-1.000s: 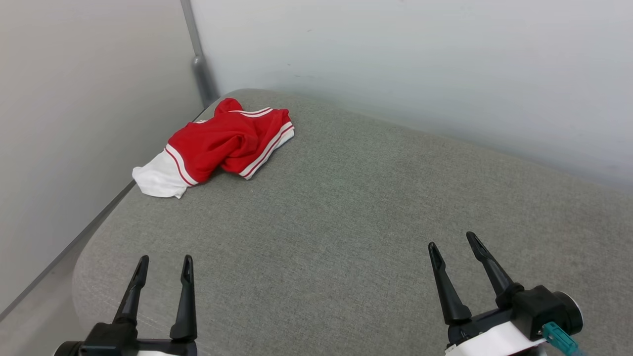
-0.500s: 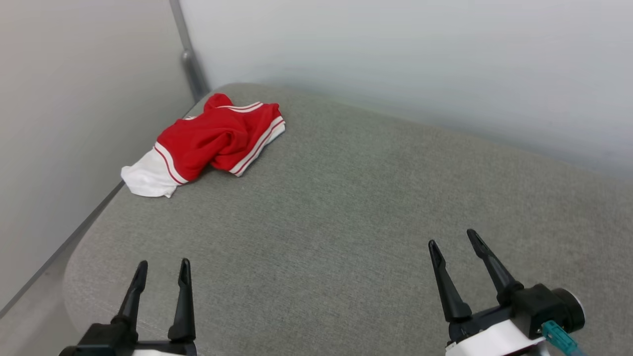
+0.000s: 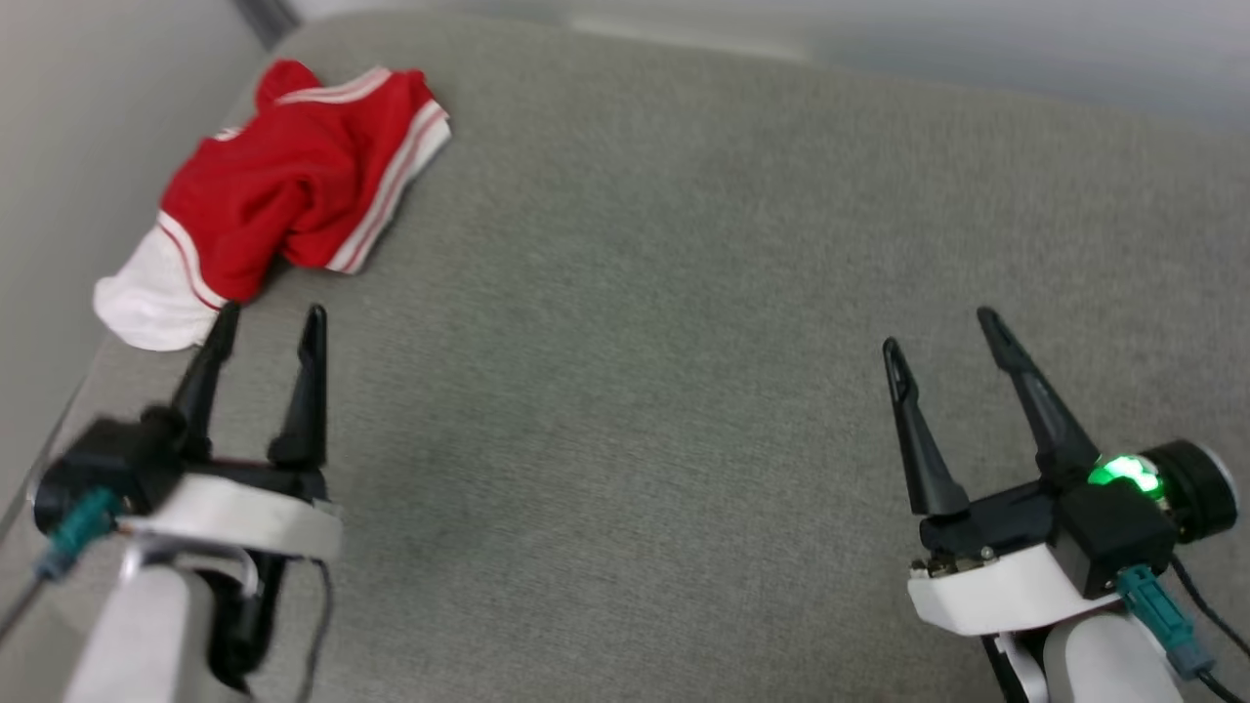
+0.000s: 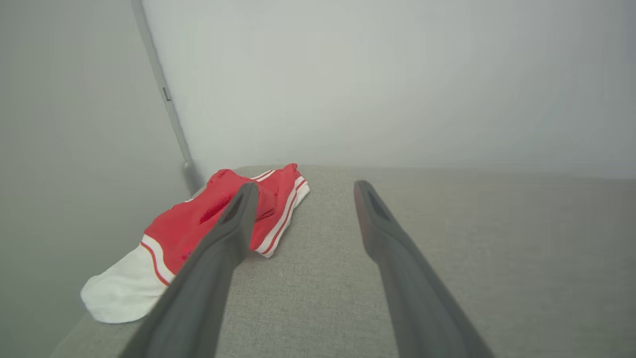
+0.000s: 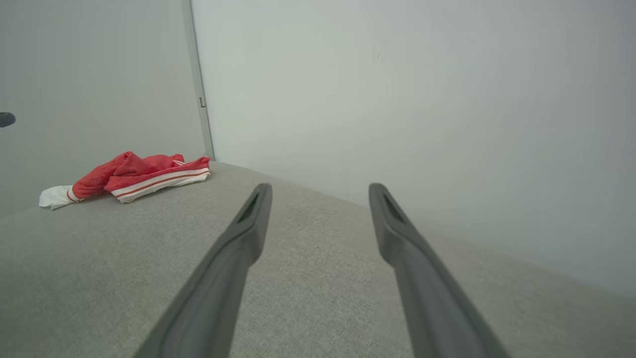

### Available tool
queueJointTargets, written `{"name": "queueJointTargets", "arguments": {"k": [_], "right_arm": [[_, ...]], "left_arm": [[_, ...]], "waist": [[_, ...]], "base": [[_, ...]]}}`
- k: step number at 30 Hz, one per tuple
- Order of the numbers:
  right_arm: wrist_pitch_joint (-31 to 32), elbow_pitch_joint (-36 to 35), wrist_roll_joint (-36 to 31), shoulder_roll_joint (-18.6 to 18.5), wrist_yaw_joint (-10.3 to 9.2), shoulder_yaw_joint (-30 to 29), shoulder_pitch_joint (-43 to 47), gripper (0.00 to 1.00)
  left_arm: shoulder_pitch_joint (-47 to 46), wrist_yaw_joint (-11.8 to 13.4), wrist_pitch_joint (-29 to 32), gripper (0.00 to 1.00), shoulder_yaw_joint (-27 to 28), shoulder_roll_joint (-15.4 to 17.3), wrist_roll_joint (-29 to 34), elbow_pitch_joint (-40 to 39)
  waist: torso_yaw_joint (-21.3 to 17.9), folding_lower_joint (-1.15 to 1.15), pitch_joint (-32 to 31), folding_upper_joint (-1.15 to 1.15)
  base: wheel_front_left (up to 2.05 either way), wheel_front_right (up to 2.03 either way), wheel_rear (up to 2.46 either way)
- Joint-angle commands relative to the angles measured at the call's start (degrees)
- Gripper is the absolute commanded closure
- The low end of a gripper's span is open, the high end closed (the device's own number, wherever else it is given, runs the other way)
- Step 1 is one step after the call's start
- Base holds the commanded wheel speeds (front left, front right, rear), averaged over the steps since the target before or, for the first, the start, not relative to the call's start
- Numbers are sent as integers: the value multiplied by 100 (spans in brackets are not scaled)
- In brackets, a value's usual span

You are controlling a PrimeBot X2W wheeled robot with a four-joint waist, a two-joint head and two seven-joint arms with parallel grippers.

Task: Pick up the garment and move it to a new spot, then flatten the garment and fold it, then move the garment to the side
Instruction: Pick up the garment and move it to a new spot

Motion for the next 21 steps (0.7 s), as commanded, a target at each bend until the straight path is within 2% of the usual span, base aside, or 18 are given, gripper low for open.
{"name": "queueJointTargets", "arguments": {"k": [1, 5, 11, 17, 21], "right_arm": [[-13, -127, -87, -8, -4, -4, -168, 0], [-13, -332, -187, -11, -4, -52, -345, 0], [-13, -496, -283, -7, -4, -110, -462, 0], [-13, -586, -300, -7, -4, -124, -536, 0], [-13, -627, -270, -7, -4, -84, -602, 0]], "left_arm": [[-426, -3, 52, 0, -190, 492, -292, 265], [-1331, -4, 605, 0, -462, 1528, -1281, 855], [-2461, -3, 1973, 0, -1212, 2996, -2686, 1433], [-3270, -4, 3665, 0, -1893, 3867, -3915, 1680], [-3609, -4, 4523, 0, -2237, 4181, -4569, 1764]], "waist": [[-420, -1, 721, 0], [-635, -1, 1151, 0], [-896, -1, 1664, 0], [-1089, -1, 2059, 0], [-1214, -1, 2267, 0]], "base": [[0, 0, 0], [0, 0, 0], [0, 0, 0], [0, 0, 0], [0, 0, 0]]}}
